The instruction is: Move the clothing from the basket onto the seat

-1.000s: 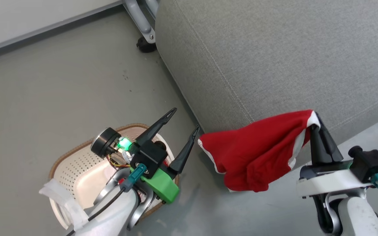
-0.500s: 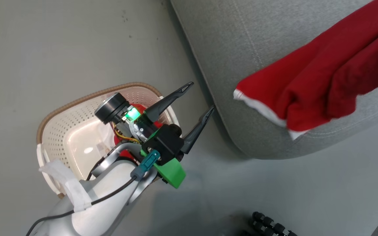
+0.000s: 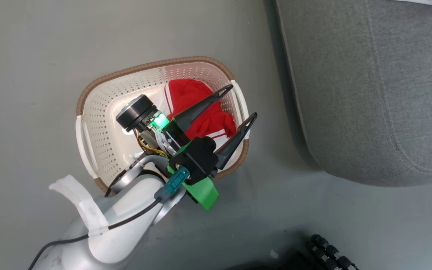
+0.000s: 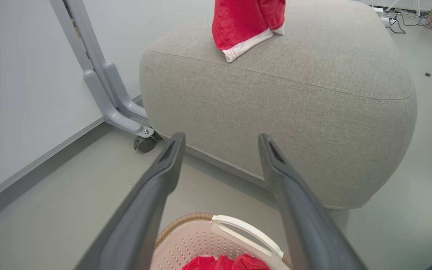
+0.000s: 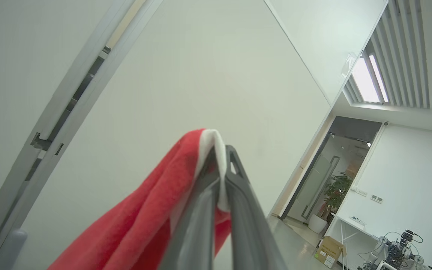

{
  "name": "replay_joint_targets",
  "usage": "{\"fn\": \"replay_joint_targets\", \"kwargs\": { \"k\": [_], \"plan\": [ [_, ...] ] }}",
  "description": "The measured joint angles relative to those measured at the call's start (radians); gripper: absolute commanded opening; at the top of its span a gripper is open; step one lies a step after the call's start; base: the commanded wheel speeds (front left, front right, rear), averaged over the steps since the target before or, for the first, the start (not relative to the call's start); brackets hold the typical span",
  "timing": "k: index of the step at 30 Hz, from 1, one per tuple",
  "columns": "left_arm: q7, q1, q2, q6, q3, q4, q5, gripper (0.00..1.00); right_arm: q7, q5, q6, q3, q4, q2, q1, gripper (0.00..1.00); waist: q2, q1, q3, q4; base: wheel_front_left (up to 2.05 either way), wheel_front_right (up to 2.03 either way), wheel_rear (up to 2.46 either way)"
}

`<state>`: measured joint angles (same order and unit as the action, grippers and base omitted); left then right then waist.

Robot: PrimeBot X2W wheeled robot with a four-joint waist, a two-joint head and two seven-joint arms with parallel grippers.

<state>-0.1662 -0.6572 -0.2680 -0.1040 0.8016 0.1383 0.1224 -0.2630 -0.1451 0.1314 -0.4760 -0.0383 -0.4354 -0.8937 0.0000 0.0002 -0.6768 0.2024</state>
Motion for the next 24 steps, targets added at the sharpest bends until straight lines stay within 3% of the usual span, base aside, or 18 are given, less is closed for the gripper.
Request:
{"fn": "replay_joint_targets", "kwargs": {
  "k": [4,11,12,13,20,24],
  "plan": [
    [-0.008,0.000,0.001,0.000,0.008,0.007,0.002,1.00,0.000,-0.003,0.000,-0.038,-0.087,0.023,0.043,0.00,0.0000,0.0000,-0.022,-0.026,0.00,0.00,0.00],
    [-0.011,0.008,0.006,0.002,0.024,0.018,0.015,1.00,0.000,-0.018,0.000,-0.162,-0.280,0.150,0.207,0.00,0.0000,-0.0001,-0.018,-0.045,0.00,0.00,0.00],
    [-0.011,0.012,0.006,0.002,0.025,0.020,0.017,1.00,0.000,-0.019,0.000,-0.179,-0.301,0.165,0.226,0.38,0.0000,-0.0001,-0.013,-0.044,0.00,0.00,0.00],
    [-0.011,0.016,0.007,0.006,0.024,0.021,0.023,1.00,0.001,-0.023,0.000,-0.200,-0.315,0.180,0.242,1.00,0.0000,-0.0001,-0.008,-0.044,0.00,0.00,0.00],
    [-0.030,0.049,0.021,0.052,0.001,0.040,0.056,1.00,0.000,-0.044,0.000,-0.282,-0.308,0.268,0.390,1.00,0.0000,-0.0001,0.045,-0.049,0.00,0.00,0.00],
    [-0.057,0.082,0.046,0.075,-0.017,0.066,0.088,1.00,0.000,-0.054,0.000,-0.278,-0.309,0.320,0.495,1.00,0.0000,-0.0002,0.094,-0.057,0.00,0.00,0.00]
  ]
}}
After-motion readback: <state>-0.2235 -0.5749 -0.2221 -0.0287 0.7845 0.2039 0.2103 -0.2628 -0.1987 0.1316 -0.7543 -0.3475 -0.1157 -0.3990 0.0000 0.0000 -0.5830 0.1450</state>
